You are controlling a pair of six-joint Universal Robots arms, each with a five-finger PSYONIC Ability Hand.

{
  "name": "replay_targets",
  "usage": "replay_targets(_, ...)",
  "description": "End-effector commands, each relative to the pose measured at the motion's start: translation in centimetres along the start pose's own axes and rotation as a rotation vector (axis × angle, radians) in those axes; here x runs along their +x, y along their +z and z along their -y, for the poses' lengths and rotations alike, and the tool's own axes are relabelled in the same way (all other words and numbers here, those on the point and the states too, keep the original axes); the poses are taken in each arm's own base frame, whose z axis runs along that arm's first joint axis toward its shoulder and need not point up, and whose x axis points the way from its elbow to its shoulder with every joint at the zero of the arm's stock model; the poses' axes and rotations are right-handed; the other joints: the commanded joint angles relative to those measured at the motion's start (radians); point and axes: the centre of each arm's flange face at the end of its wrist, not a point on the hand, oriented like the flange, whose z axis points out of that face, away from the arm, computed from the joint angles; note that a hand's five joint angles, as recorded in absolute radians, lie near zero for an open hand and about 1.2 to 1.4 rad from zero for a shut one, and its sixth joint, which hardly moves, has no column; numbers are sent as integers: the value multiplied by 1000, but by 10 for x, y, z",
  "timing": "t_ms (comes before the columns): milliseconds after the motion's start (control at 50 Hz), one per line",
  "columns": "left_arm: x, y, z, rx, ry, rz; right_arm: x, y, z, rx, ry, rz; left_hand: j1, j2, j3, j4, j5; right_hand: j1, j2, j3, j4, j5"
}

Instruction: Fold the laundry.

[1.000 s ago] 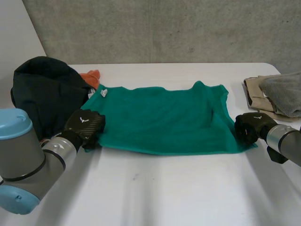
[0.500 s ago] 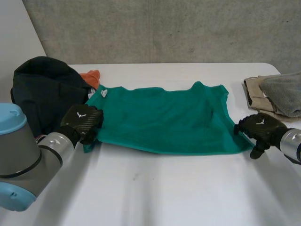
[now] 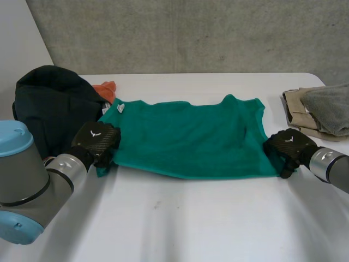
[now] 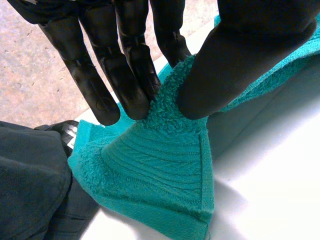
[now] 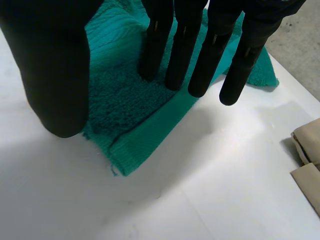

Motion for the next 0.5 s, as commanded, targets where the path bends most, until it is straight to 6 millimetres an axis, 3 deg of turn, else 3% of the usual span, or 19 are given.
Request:
replay_targets(20,-1,1,0,2,0,2,3,5,6,24,-5,-21,247,199,205,196,210,139,125,117,118,152)
replay_targets(280,-3,1,0,1,-1,6,4,18,8,28,-28,-40,247,199,205,196,210,238,224,216,218,251)
replay_targets(340,-4,1,0,1,-3,10,5,21,8,28,-31,-48,247,199,205,196,210,499,485,477,479,512)
replay_targets(360,-4,1,0,1,-3,10,7,22,9,32,-32,-54,247,199,205,196,210,709,695,687,689,722)
replay_targets(500,-5,-1,3,2,-3,12,12,9,25,35,36,-59,247,199,205,196,210,723,709,701,703,737)
